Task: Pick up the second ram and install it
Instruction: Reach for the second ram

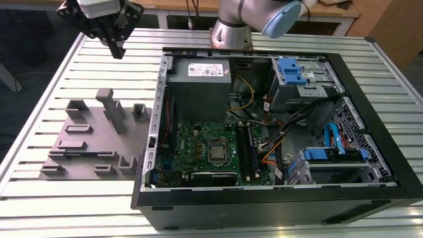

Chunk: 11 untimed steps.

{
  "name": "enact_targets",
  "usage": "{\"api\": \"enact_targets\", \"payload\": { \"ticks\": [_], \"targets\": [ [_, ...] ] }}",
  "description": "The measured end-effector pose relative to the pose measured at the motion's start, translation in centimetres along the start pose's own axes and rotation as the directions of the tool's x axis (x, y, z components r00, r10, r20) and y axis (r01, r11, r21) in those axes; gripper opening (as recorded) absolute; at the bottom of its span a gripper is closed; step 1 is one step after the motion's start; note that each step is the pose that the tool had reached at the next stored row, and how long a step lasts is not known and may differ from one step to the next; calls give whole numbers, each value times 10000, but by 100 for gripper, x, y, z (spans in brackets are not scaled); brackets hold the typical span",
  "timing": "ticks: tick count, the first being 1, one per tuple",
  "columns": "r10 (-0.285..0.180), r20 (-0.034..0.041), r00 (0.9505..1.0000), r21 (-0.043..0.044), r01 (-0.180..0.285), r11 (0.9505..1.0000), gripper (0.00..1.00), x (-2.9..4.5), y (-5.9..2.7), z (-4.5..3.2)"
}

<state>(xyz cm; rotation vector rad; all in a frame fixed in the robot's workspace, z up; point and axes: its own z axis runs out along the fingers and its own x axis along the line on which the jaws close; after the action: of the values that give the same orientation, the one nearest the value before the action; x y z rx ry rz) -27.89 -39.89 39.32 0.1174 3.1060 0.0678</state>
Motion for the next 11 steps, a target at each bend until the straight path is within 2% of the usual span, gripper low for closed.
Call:
{"api": "enact_targets", "payload": {
  "ticks": [11],
  "targets": [
    [1,3,10000,0,-1,10000,11,299,-23,-9]
  ]
}}
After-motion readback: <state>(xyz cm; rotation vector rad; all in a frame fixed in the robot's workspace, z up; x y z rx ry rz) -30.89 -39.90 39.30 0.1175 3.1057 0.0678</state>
